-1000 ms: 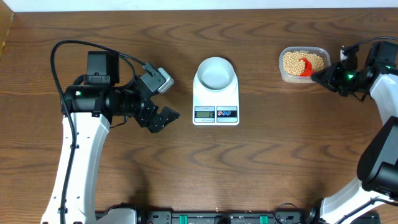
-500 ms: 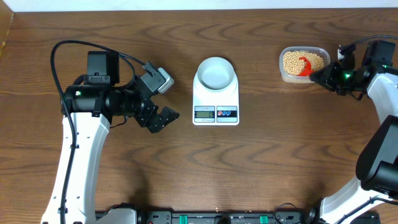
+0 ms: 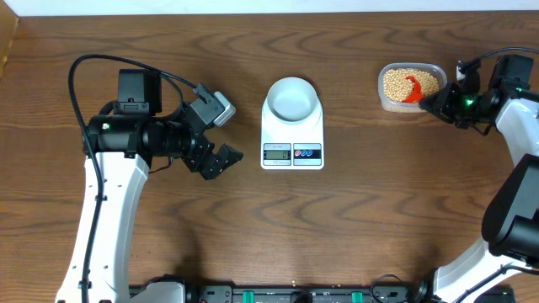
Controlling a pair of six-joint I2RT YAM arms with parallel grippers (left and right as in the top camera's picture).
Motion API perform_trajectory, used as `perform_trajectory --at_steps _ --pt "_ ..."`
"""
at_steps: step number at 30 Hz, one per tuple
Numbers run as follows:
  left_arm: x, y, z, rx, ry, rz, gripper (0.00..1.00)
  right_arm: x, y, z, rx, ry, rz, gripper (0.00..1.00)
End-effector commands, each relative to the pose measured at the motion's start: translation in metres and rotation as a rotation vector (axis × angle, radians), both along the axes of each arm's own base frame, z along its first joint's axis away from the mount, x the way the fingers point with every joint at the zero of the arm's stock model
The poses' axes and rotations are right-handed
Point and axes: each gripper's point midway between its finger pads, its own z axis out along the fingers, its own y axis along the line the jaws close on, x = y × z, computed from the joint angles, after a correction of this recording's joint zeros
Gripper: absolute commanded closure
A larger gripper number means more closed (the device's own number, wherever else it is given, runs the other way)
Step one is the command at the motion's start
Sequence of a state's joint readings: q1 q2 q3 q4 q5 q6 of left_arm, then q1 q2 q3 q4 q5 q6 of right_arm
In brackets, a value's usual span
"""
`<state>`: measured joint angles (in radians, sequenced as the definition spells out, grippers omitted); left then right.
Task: Scoop item into bowl and weigh 50g on scale
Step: 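Drag the red scoop through the soybeans with the right gripper to fill it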
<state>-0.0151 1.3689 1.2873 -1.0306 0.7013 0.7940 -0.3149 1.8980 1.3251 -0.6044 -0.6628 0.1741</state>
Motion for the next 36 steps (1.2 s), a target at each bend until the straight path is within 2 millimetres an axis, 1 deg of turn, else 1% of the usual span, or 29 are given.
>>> perform_trajectory --at_steps 1,3,5,11,14,18,22,25,29,36 --pt "-0.001 -0.001 0.006 -0.007 -0.022 -0.015 0.02 0.0 -0.001 -0.019 -0.01 0.033 0.007 0.99" --pt "-0.001 -0.001 0.006 -0.007 -0.022 -0.015 0.02 0.001 -0.002 -0.025 -0.008 0.04 0.006 0.99" --pt "-0.001 -0.001 0.006 -0.007 -0.022 -0.015 0.02 0.0 0.004 -0.029 0.032 0.046 0.019 0.99" --pt "-0.001 -0.001 0.006 -0.007 -0.022 -0.015 0.02 -0.001 0.005 -0.025 0.075 0.038 0.023 0.99" --pt "-0.001 -0.001 0.006 -0.007 -0.022 -0.015 0.02 -0.004 0.0 -0.025 0.093 0.049 0.009 0.99" --pt "-0.001 -0.001 0.006 -0.007 -0.022 -0.015 0.02 -0.006 -0.016 -0.023 0.113 0.046 -0.027 0.99" --pt "-0.001 -0.001 0.006 -0.007 -0.022 -0.015 0.02 -0.007 -0.018 -0.013 0.188 0.014 -0.027 0.99" --pt "-0.001 -0.001 0.006 -0.007 -0.022 -0.015 0.02 -0.009 -0.027 -0.013 0.196 0.017 -0.051 0.99" --pt "-0.001 -0.001 0.006 -0.007 -0.022 -0.015 0.02 -0.01 -0.029 -0.004 0.251 -0.009 -0.05 0.99" --pt "-0.001 -0.001 0.006 -0.007 -0.022 -0.015 0.02 -0.011 -0.037 0.001 0.29 -0.027 -0.067 0.99"
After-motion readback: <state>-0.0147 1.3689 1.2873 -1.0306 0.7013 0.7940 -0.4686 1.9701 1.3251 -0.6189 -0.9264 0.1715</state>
